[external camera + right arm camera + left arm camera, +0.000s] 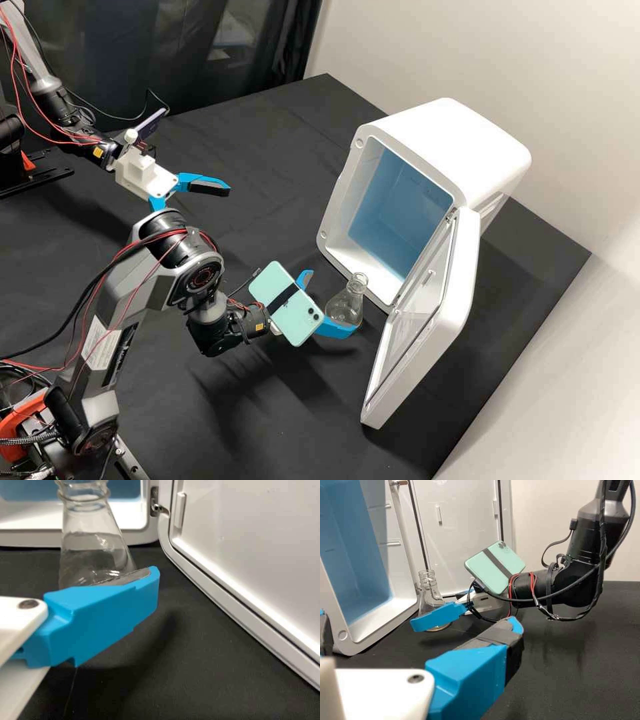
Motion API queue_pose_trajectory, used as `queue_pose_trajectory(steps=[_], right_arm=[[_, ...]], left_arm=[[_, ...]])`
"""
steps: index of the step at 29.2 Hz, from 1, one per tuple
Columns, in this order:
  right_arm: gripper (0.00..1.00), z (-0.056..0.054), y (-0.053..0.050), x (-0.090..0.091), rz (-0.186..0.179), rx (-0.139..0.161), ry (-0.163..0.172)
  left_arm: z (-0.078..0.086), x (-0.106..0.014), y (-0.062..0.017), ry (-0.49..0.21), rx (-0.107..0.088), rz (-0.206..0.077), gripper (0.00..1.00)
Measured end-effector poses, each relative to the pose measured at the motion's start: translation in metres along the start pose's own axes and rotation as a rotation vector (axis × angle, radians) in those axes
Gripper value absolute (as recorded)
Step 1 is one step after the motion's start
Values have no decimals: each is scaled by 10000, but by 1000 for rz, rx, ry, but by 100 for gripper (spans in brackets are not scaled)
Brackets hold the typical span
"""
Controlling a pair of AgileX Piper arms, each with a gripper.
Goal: Place the flask in the incubator
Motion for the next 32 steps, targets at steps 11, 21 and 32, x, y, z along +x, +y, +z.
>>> queue_pose_trajectory(steps=[11, 21, 32], right_arm=[[100, 64, 58, 24, 27, 6, -28], [0, 68, 56, 52, 21, 11, -41], [0, 74, 49, 58, 19, 11, -43]], left_arm=[[0, 0, 0, 0, 0, 0, 100], [0, 0, 0, 0, 0, 0, 100], [0, 0, 0, 0, 0, 0, 100]])
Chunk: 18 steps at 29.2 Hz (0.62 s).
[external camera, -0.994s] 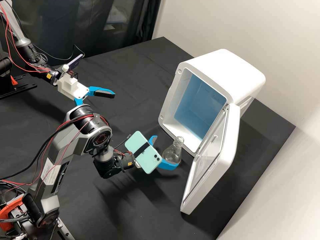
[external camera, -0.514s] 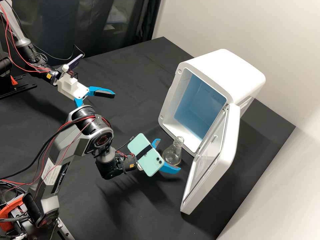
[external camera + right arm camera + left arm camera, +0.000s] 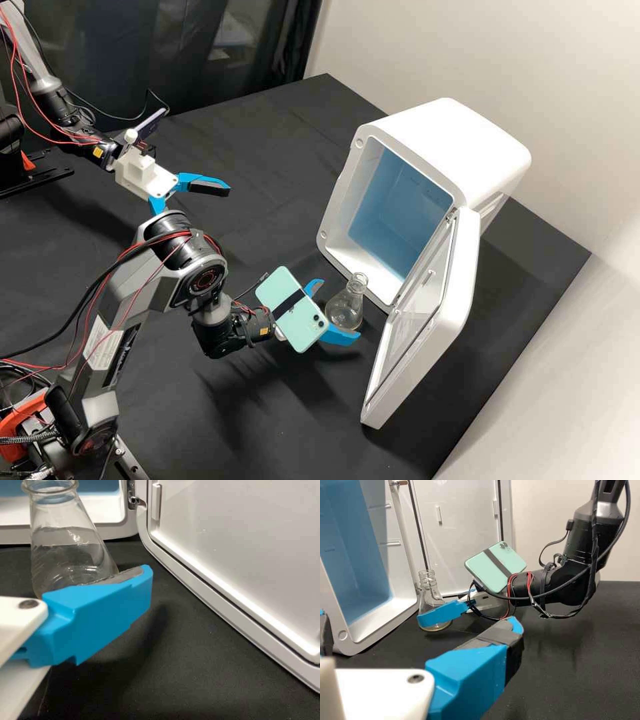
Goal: Place the flask in the incubator
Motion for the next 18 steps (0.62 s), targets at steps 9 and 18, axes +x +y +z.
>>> queue_pose_trajectory(steps=[9, 18], right_arm=[[0, 17, -16, 4, -7, -1, -7], [0, 17, -16, 4, -7, -1, -7]], left_arm=[[21, 1, -4, -9, 3, -2, 100], [56, 3, -10, -29, 10, -6, 100]])
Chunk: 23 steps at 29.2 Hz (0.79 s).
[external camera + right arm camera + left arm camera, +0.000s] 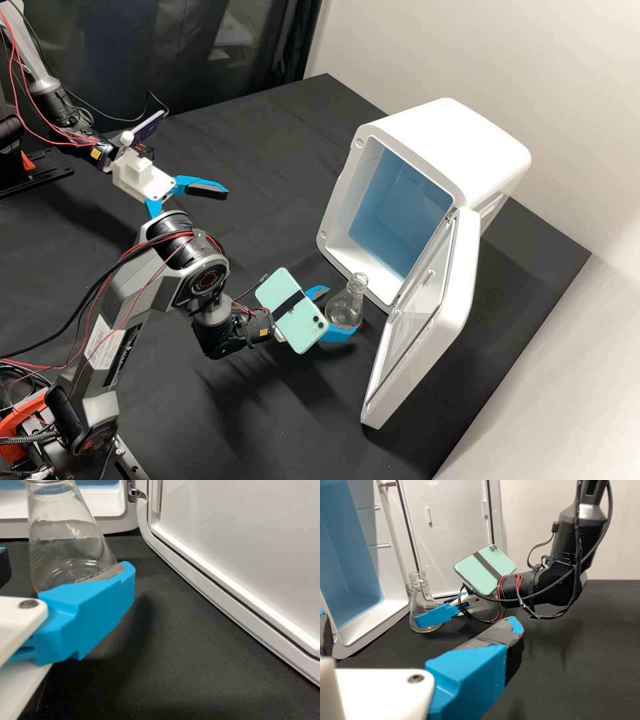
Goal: Place the flask in the incubator
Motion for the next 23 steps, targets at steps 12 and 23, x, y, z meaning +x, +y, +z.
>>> queue_pose_trajectory(steps=[12, 23], right_arm=[[0, 0, 0, 0, 0, 0, 0], [0, 0, 0, 0, 0, 0, 0]], left_arm=[[6, 0, -1, -6, 5, -2, 100], [11, 0, -2, -8, 5, -2, 100]])
